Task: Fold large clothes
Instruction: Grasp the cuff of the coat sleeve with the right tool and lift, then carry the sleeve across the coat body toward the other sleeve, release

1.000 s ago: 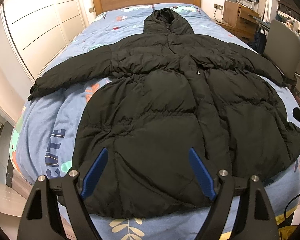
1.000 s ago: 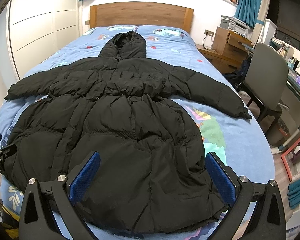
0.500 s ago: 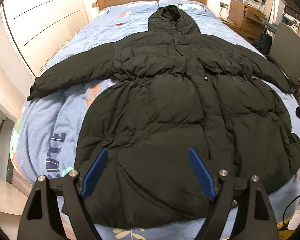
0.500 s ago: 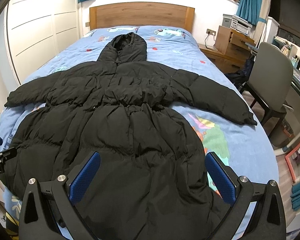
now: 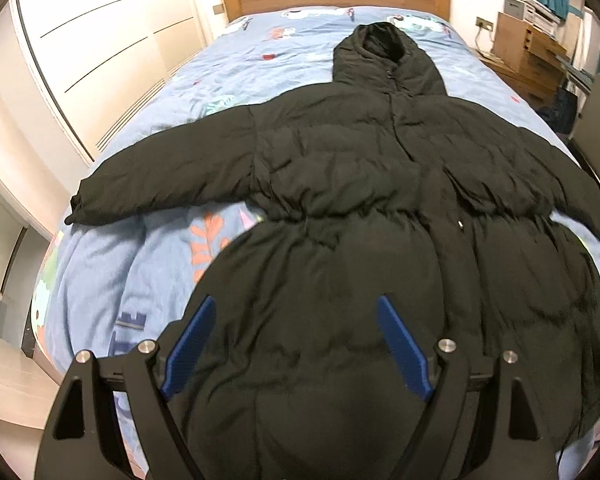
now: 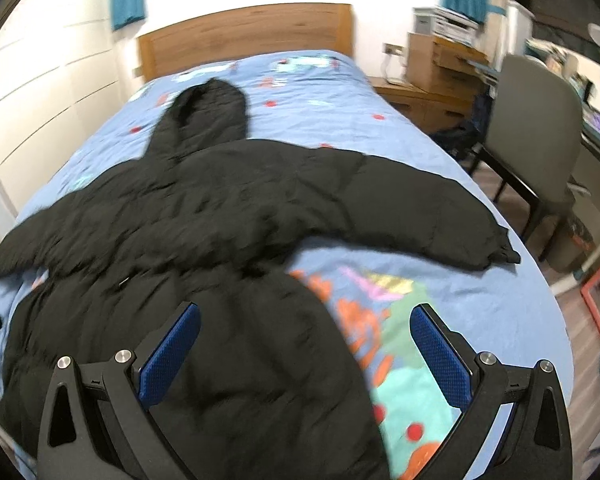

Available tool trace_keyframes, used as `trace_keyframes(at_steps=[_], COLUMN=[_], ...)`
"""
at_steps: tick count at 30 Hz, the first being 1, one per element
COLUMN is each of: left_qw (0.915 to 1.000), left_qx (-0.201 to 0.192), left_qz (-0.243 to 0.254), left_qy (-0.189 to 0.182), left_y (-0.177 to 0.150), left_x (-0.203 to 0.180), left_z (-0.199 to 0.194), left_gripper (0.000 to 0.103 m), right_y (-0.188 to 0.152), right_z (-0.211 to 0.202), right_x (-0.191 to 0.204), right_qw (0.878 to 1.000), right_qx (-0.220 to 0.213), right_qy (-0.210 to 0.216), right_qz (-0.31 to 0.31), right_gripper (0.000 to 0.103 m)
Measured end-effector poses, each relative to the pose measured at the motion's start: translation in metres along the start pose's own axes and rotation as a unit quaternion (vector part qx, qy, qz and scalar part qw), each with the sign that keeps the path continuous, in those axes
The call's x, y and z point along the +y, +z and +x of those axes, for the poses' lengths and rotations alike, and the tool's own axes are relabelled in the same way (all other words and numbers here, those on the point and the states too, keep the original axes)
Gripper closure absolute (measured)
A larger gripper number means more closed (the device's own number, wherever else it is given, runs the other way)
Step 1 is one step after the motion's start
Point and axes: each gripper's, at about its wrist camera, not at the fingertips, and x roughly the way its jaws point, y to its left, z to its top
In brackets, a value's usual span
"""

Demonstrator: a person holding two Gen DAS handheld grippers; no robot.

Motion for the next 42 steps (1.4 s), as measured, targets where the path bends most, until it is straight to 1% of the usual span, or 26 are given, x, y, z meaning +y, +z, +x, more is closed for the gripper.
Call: trace_keyframes(at_steps=[2, 5, 8, 11, 12, 15, 17, 20, 21, 22, 23, 24, 25, 26, 27, 28, 29, 30, 32, 33, 36, 39, 42], left_qw=[1.0000, 0.9998, 0.9994, 0.9990, 0.9989, 0.9982, 0.9979, 0.9978, 0.9977, 0.9976, 0.9976, 0.9975, 0.9975, 0.9975, 0.9975, 0.9975, 0.9976, 0.9976, 0.9978, 0.9980, 0.9984, 0.9987, 0.9990], left_qx=[0.002, 0.010, 0.020, 0.031, 0.034, 0.044, 0.050, 0.052, 0.053, 0.054, 0.055, 0.057, 0.059, 0.060, 0.061, 0.061, 0.061, 0.060, 0.056, 0.053, 0.040, 0.031, 0.028], left_qz=[-0.004, -0.015, -0.024, -0.027, -0.027, -0.028, -0.028, -0.023, -0.022, -0.021, -0.020, -0.019, -0.019, -0.019, -0.019, -0.020, -0.020, -0.022, -0.025, -0.026, -0.031, -0.036, -0.035], left_qy=[0.007, 0.009, 0.016, 0.019, 0.020, 0.027, 0.028, 0.035, 0.036, 0.038, 0.038, 0.036, 0.035, 0.033, 0.031, 0.029, 0.028, 0.026, 0.024, 0.024, 0.026, 0.020, 0.007], left_y=[0.009, 0.019, 0.026, 0.031, 0.031, 0.034, 0.035, 0.036, 0.037, 0.037, 0.037, 0.037, 0.037, 0.036, 0.036, 0.036, 0.036, 0.036, 0.036, 0.036, 0.035, 0.034, 0.033], left_x=[-0.001, -0.002, -0.005, -0.009, -0.010, -0.013, -0.015, -0.018, -0.018, -0.019, -0.019, -0.019, -0.018, -0.018, -0.018, -0.017, -0.016, -0.015, -0.012, -0.010, -0.004, 0.003, 0.012], left_z=[0.009, 0.021, 0.034, 0.046, 0.050, 0.061, 0.068, 0.074, 0.077, 0.078, 0.080, 0.082, 0.083, 0.085, 0.086, 0.087, 0.087, 0.087, 0.086, 0.085, 0.079, 0.074, 0.068], left_gripper=[0.021, 0.021, 0.021, 0.021, 0.021, 0.021, 0.021, 0.021, 0.021, 0.021, 0.021, 0.021, 0.021, 0.021, 0.021, 0.021, 0.021, 0.021, 0.021, 0.021, 0.021, 0.021, 0.021], right_y=[0.008, 0.018, 0.023, 0.024, 0.023, 0.021, 0.019, 0.018, 0.018, 0.018, 0.018, 0.018, 0.018, 0.018, 0.017, 0.019, 0.021, 0.025, 0.036, 0.045, 0.071, 0.095, 0.122], right_z=[0.017, 0.050, 0.081, 0.109, 0.120, 0.140, 0.154, 0.166, 0.171, 0.172, 0.176, 0.180, 0.182, 0.184, 0.186, 0.186, 0.184, 0.180, 0.170, 0.161, 0.140, 0.119, 0.093], right_x=[-0.022, -0.069, -0.120, -0.162, -0.177, -0.201, -0.216, -0.227, -0.231, -0.228, -0.232, -0.236, -0.238, -0.241, -0.244, -0.245, -0.245, -0.243, -0.238, -0.231, -0.213, -0.191, -0.156], right_qw=[1.000, 0.997, 0.990, 0.982, 0.977, 0.966, 0.956, 0.947, 0.943, 0.940, 0.935, 0.929, 0.925, 0.918, 0.912, 0.909, 0.910, 0.914, 0.923, 0.930, 0.943, 0.950, 0.956], right_qx=[0.003, 0.011, 0.023, 0.037, 0.042, 0.047, 0.045, 0.039, 0.036, 0.036, 0.032, 0.029, 0.027, 0.024, 0.022, 0.017, 0.011, 0.002, -0.015, -0.028, -0.059, -0.083, -0.108], right_qy=[-0.008, -0.026, -0.040, -0.044, -0.040, -0.023, 0.003, 0.026, 0.034, 0.039, 0.048, 0.056, 0.062, 0.072, 0.080, 0.085, 0.086, 0.085, 0.083, 0.082, 0.087, 0.096, 0.119], right_qz=[0.023, 0.074, 0.132, 0.182, 0.204, 0.252, 0.288, 0.319, 0.330, 0.337, 0.351, 0.366, 0.374, 0.388, 0.401, 0.407, 0.405, 0.397, 0.374, 0.356, 0.316, 0.284, 0.245], right_gripper=[0.001, 0.001, 0.001, 0.001, 0.001, 0.001, 0.001, 0.003, 0.005, 0.010, 0.014, 0.025, 0.043, 0.059, 0.065, 0.077, 0.082, 0.089, 0.094, 0.095, 0.097, 0.097, 0.098])
